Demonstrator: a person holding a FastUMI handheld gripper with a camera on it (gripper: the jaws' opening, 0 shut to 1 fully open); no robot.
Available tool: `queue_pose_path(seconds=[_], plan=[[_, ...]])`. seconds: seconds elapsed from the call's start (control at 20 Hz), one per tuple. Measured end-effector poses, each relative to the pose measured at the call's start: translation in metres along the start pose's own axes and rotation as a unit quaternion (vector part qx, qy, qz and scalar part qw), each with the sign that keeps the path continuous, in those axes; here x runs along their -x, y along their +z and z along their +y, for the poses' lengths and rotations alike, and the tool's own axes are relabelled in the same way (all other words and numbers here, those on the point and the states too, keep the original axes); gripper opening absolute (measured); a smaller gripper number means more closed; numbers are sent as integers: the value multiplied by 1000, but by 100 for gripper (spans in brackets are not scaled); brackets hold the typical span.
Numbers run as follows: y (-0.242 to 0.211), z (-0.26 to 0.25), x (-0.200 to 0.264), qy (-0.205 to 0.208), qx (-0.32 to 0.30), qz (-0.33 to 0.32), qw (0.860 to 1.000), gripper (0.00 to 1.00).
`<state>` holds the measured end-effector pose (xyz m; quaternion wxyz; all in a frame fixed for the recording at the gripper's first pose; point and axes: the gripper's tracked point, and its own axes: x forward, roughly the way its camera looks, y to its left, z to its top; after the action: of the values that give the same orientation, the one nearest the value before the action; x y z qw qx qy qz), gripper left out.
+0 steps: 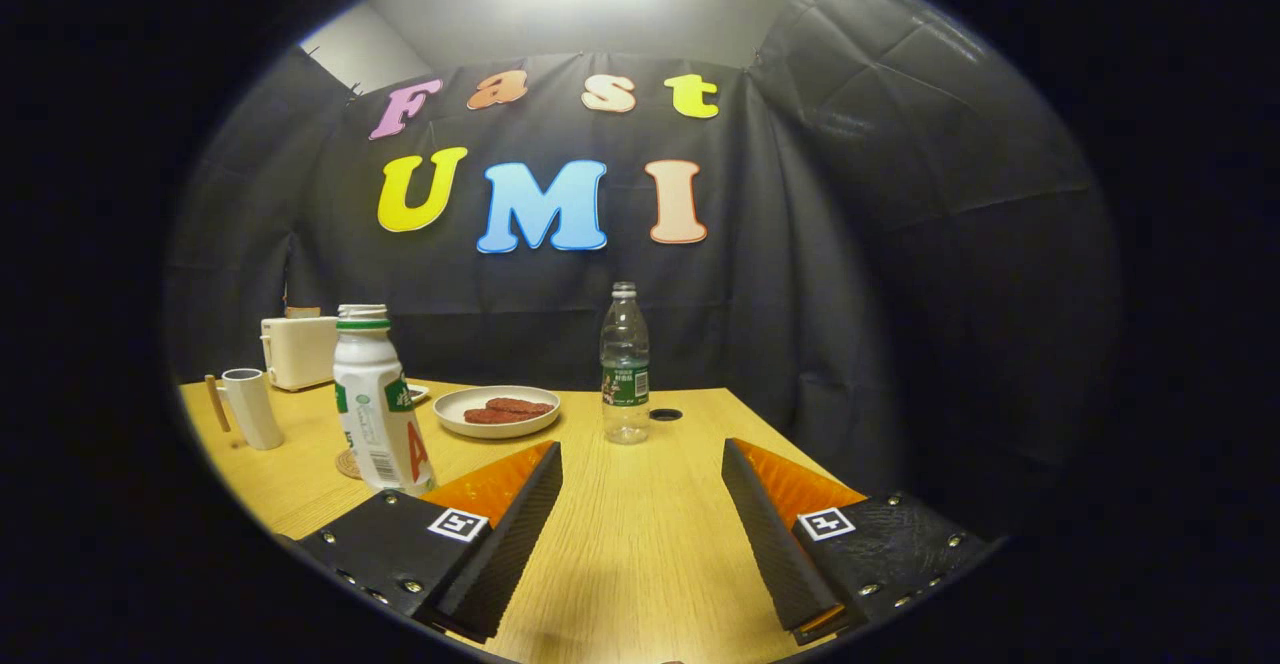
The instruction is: Take the bottle from table, then pour the juice into the cup, finally place the bottle on the coaster
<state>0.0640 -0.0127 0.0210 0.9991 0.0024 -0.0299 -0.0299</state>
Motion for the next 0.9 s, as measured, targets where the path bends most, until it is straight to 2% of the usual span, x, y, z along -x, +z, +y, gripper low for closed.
queue_pose_path(seconds=[0.25, 0.65, 0.9], plan=[[41, 19, 4, 10, 9, -41, 999, 97], [60, 69, 37, 63, -3, -6, 998, 97], [72, 81, 55, 70, -5, -3, 998, 97]])
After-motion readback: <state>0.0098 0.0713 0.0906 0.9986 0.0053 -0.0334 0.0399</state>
